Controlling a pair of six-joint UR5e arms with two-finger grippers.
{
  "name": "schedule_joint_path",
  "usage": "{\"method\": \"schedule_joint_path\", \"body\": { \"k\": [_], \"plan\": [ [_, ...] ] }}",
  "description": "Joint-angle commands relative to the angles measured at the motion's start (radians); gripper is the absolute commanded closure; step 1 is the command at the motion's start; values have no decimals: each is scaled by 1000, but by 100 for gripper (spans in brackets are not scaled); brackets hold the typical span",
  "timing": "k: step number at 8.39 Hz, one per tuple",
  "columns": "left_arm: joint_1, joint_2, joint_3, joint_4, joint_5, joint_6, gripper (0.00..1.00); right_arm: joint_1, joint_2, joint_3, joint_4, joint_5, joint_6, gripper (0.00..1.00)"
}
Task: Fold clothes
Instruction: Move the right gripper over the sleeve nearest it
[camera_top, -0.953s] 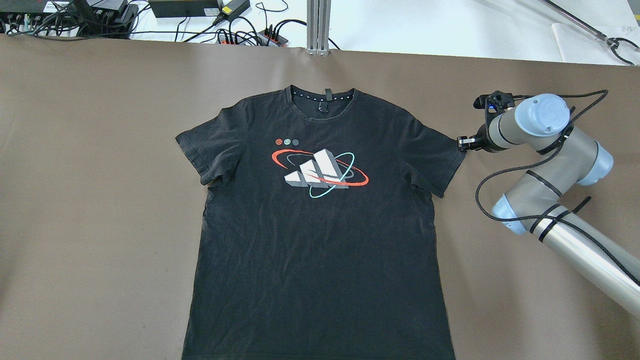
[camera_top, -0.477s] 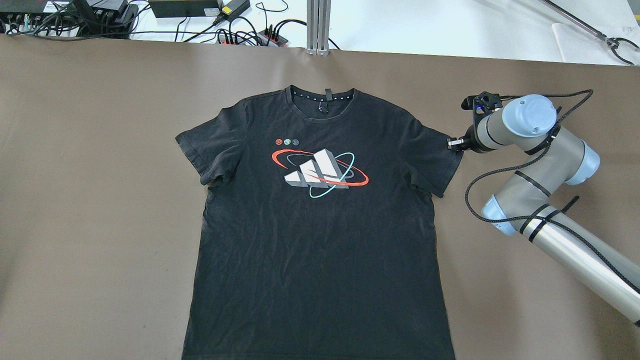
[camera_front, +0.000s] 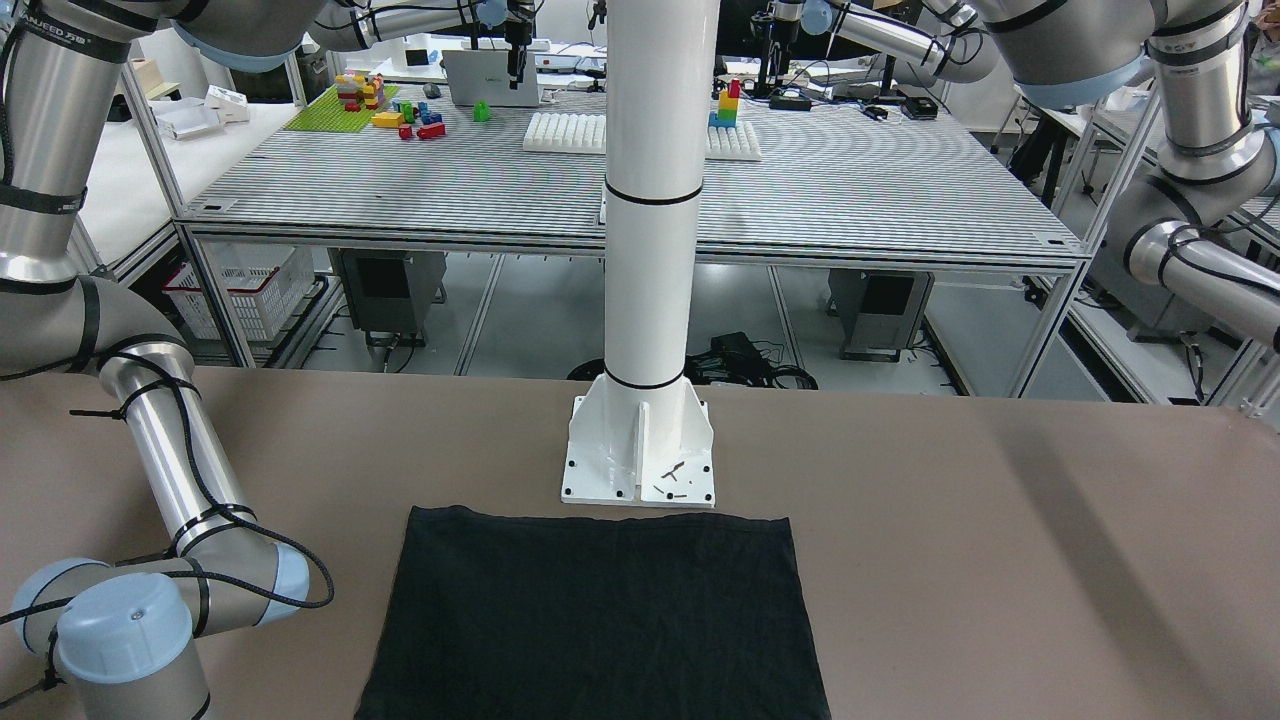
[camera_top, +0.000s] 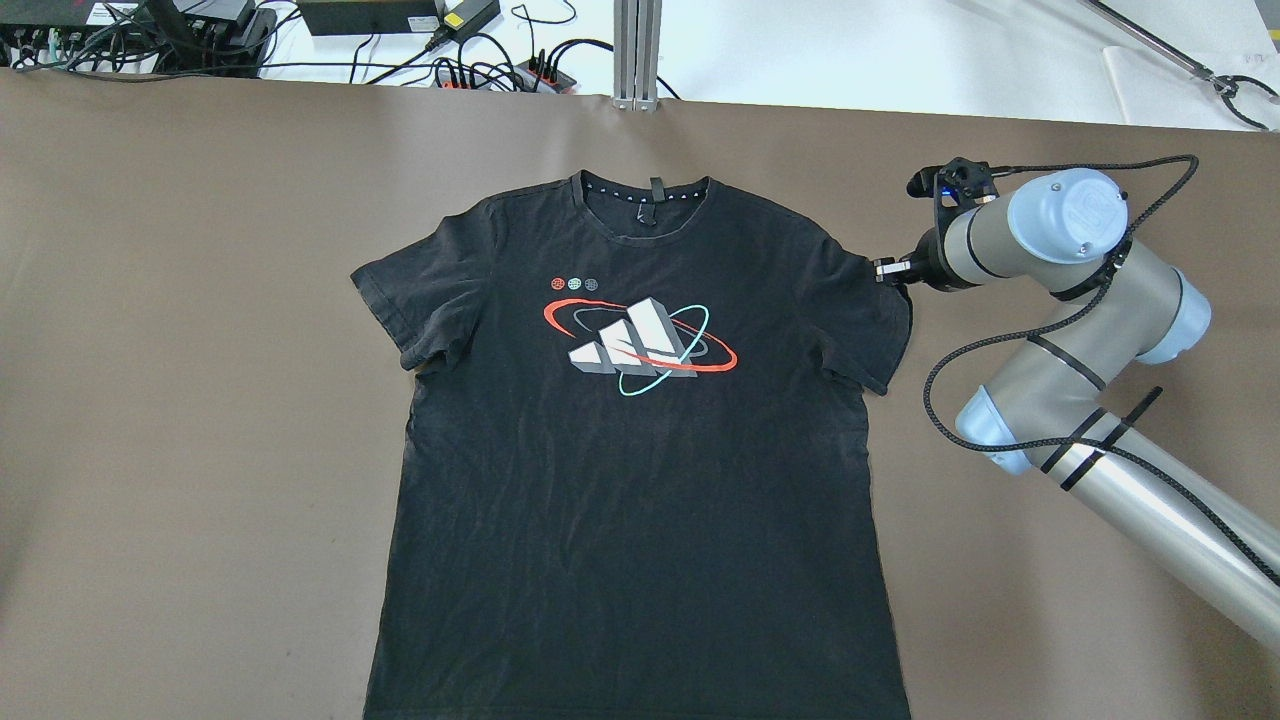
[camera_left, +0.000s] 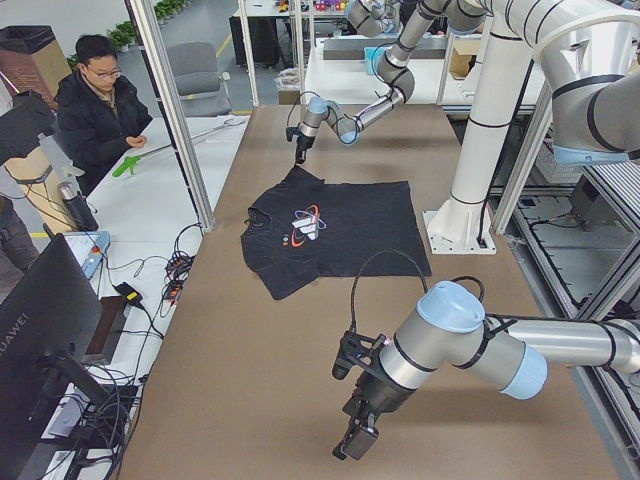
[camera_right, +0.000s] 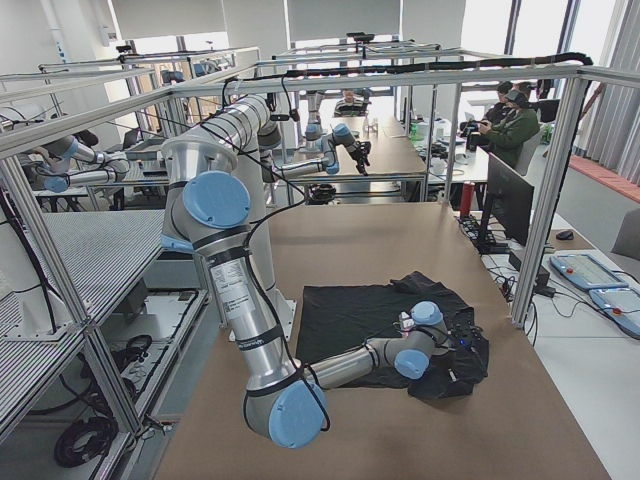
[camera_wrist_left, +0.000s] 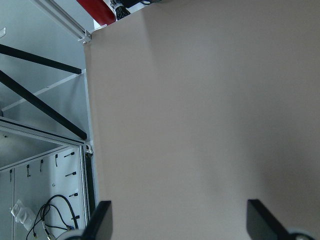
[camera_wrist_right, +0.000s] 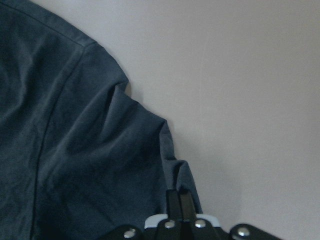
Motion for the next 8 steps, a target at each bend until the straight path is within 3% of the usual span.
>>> {"method": "schedule_joint_path", "body": {
  "k": [1,3,5,6,8],
  "plan": [
    [-1,-3,-1,-5,3,-1,6,-48,47,43,-48,-46,105,100],
    [1,-9,1,-4,6,-2,6,-124,129,33,-86,-146,202,100],
    [1,-14,5,-2,6,-2,6,-138,173,28,-145,-165,221,100],
    [1,-20,10,-2,6,-1,6,-141,193,5,-148,-166,225,100],
    [-1,-20,2,-4,6,-2,6,-180,251,-70,-145,-256,271,100]
  ]
}}
